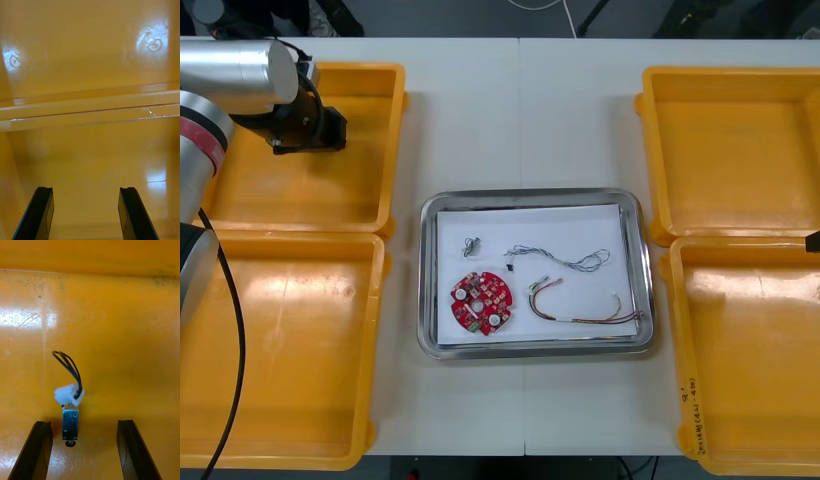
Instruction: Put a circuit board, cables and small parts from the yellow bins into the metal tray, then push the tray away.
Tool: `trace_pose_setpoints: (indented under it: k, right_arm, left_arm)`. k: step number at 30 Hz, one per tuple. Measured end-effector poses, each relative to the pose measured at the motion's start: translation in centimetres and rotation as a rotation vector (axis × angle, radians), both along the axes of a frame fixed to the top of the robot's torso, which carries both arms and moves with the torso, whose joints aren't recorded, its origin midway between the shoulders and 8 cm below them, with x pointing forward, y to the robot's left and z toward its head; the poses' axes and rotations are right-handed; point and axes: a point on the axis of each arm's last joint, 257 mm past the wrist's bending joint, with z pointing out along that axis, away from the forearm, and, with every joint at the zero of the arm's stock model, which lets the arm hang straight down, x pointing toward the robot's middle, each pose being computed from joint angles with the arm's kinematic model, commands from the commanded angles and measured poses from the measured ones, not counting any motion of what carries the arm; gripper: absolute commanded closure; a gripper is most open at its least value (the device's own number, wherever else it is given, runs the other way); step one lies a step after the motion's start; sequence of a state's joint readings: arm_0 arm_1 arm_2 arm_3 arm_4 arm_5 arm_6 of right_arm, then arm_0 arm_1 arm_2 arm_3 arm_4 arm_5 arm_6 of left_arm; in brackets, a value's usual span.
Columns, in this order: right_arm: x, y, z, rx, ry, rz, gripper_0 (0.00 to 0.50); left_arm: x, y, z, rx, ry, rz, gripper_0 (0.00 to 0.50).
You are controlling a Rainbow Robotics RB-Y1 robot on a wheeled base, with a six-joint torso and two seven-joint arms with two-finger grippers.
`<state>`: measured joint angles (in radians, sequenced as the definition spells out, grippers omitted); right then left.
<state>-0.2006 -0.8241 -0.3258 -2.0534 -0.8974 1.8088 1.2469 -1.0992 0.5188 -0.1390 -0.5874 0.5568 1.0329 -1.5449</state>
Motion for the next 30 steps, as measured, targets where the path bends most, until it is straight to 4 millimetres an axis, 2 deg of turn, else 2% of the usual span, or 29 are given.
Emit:
trace_pose_setpoints:
  k: [8, 9, 10, 11, 30]
  right_arm:
    - [-0.06, 0.00, -0.07, 0.001, 0.002, 0.000, 0.000]
    - [-0.06, 0.01, -0.08, 0.001, 0.002, 0.000, 0.000]
    - [-0.06, 0.01, -0.08, 0.001, 0.002, 0.000, 0.000]
    - [-0.06, 0.01, -0.08, 0.001, 0.002, 0.001, 0.000]
    - [-0.10, 0.10, -0.10, 0.003, 0.003, 0.003, 0.000]
  left_arm:
    - [0.45, -0.06, 0.20, -0.010, -0.023, 0.003, 0.000]
    - [0.46, -0.09, 0.21, -0.011, -0.023, 0.003, 0.186]
    - [0.47, -0.11, 0.21, -0.012, -0.024, 0.003, 0.324]
    - [0.47, -0.12, 0.22, -0.013, -0.024, 0.002, 0.495]
    - [0.45, -0.27, 0.19, -0.020, -0.022, 0.002, 0.500]
